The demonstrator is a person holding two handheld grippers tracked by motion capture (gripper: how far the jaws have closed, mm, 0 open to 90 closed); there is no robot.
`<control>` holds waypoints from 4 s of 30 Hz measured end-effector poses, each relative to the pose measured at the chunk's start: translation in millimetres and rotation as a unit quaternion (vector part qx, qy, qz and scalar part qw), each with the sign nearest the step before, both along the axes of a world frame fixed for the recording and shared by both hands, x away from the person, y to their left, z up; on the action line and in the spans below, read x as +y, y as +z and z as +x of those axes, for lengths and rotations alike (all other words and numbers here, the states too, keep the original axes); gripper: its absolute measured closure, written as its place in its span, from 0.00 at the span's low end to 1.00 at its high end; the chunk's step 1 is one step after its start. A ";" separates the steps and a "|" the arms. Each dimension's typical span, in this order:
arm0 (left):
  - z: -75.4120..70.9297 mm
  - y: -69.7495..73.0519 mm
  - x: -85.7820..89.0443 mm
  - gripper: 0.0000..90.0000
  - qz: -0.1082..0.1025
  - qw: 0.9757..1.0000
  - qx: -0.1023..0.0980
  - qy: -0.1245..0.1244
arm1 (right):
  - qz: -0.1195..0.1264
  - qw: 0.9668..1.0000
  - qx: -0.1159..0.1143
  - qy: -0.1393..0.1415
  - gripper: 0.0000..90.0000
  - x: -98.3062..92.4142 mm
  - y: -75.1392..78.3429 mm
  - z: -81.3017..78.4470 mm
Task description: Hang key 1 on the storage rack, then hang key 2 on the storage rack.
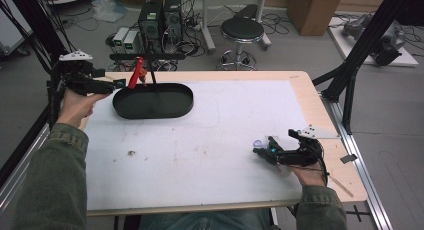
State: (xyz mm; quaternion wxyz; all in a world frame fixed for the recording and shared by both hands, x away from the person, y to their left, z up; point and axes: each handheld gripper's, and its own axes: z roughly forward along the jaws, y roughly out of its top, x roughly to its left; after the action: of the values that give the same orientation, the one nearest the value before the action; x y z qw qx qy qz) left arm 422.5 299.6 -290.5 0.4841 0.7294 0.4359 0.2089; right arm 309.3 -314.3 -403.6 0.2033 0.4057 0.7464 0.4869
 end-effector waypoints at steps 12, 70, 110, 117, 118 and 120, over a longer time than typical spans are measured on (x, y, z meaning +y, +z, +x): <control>-19.9 -28.8 -8.7 0.02 0.022 1.000 0.018 -0.002 | 0.000 1.000 0.002 -0.002 0.01 1.3 -0.3 -0.3; -144.8 -131.7 -16.5 0.02 0.072 0.994 0.074 -0.042 | -0.071 0.995 0.065 0.028 0.01 9.8 -8.1 2.5; -143.7 -137.6 -14.7 0.02 0.076 0.992 0.086 -0.054 | -0.141 0.982 0.085 0.093 0.45 48.9 29.6 21.0; -144.0 -136.8 -15.4 0.02 0.079 0.992 0.079 -0.057 | -0.170 0.977 0.075 0.110 0.45 64.5 55.6 29.3; -144.4 -136.0 -15.5 0.02 0.076 0.993 0.076 -0.055 | -0.169 0.977 0.075 0.110 0.45 66.4 58.7 30.7; -144.6 -134.8 -14.6 0.02 0.074 0.993 0.071 -0.052 | -0.169 0.976 0.075 0.111 0.45 70.0 64.2 33.3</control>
State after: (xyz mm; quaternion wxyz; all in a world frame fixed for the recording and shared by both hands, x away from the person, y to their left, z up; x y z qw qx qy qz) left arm 277.9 285.0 -425.3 0.4068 0.7978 0.4141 0.1629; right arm 342.6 -244.3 -339.4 0.1564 0.3156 0.8714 0.3416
